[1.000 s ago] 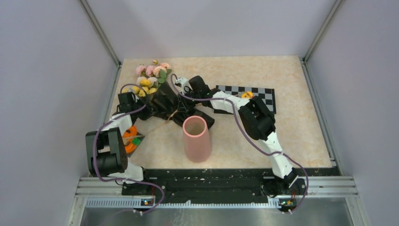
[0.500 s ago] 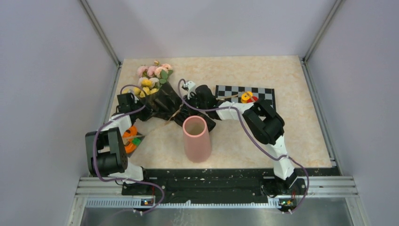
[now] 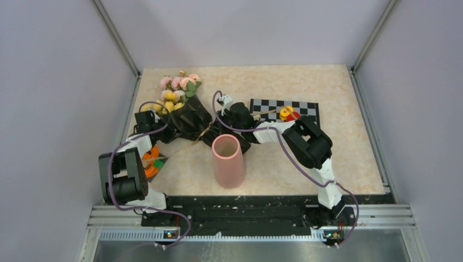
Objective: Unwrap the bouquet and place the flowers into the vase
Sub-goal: Untie the ribbon from the wrapping paper.
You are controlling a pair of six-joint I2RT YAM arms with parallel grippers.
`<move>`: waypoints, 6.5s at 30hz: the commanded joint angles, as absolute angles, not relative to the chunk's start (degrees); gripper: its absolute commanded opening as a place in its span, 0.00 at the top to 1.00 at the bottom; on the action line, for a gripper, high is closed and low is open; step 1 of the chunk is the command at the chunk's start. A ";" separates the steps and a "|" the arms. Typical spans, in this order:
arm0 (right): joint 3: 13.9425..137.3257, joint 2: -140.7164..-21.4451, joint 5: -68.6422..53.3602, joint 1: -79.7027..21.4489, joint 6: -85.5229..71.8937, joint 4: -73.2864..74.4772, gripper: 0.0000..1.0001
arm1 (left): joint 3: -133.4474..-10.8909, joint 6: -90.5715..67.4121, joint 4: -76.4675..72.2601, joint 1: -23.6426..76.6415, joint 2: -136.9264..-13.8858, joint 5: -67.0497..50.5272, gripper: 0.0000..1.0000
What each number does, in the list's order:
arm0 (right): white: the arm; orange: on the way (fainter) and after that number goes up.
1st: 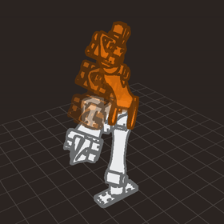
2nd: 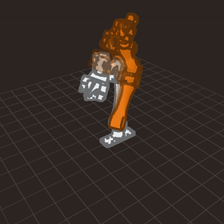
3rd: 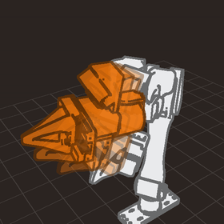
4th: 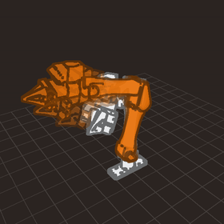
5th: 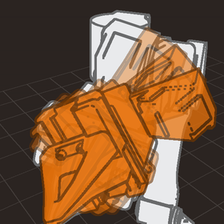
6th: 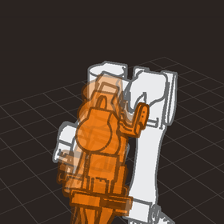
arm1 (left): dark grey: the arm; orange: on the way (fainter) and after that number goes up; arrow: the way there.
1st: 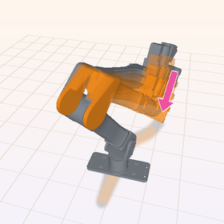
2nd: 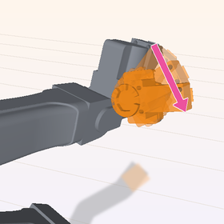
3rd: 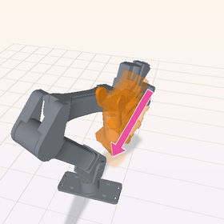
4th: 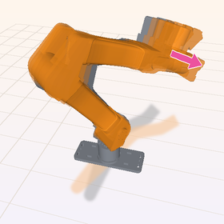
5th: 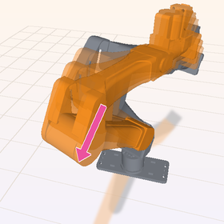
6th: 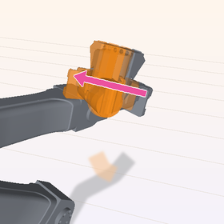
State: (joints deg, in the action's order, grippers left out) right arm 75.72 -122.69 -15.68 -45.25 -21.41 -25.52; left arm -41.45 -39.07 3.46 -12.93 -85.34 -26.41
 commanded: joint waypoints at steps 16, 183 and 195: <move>73.38 -117.30 -8.18 -44.25 -28.93 -30.34 1.00 | -40.64 -37.86 0.53 -16.31 -83.49 -22.56 1.00; 90.10 -127.80 -34.29 -44.56 -13.50 -14.26 0.47 | -40.10 -25.44 18.27 -2.09 -77.85 -19.44 0.60; 91.07 -129.80 -30.07 -45.62 -18.87 -20.02 0.51 | -42.51 -25.31 24.25 -2.13 -66.56 -12.10 0.29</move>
State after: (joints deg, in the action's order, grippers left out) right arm 88.66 -127.63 -31.40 -44.80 -17.15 -15.81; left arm -39.77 -25.54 22.13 -2.31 -68.66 -15.64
